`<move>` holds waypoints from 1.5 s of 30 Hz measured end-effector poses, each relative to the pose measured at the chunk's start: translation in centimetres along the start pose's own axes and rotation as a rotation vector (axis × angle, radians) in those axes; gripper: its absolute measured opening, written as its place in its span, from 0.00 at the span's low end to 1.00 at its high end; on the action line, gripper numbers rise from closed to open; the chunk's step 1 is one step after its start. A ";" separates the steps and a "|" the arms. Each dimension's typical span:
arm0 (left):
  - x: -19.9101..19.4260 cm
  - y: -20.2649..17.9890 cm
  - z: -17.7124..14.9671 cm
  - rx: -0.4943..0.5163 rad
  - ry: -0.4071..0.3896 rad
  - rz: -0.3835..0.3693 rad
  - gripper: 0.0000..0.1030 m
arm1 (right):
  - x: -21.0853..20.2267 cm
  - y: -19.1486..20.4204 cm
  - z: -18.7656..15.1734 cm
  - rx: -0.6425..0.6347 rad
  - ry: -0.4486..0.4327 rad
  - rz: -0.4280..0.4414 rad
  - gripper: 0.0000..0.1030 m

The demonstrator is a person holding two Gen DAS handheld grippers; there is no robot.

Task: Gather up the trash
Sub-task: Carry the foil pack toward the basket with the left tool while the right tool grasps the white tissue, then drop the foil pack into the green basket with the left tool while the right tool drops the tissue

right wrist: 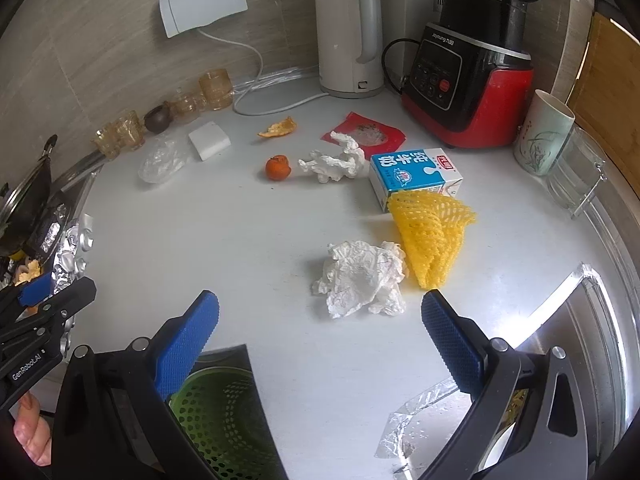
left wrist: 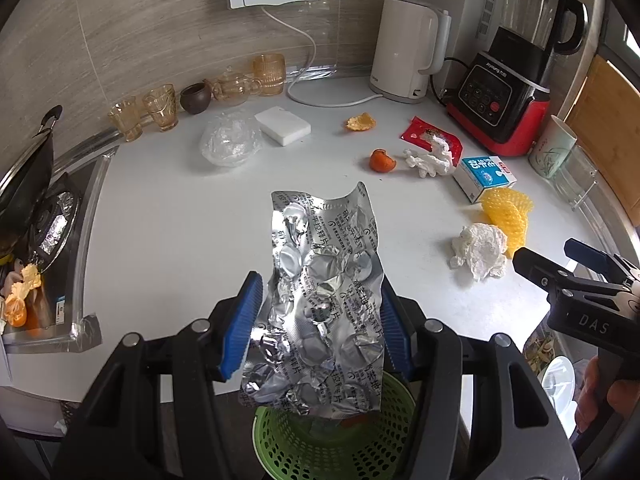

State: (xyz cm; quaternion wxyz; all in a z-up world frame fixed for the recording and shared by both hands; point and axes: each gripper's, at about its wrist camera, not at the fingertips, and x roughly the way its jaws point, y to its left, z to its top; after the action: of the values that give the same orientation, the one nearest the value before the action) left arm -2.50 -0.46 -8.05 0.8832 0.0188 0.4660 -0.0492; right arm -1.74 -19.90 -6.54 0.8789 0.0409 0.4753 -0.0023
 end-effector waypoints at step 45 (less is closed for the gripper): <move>1.1 0.2 -4.0 0.055 0.053 -0.150 0.54 | 2.7 -1.1 -3.1 -0.036 0.066 0.133 0.09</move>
State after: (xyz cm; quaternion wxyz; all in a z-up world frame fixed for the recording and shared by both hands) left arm -5.15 0.00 -11.25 0.8636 0.0092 0.4877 -0.1272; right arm -2.88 -20.64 -10.58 0.8614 0.0567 0.5005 0.0657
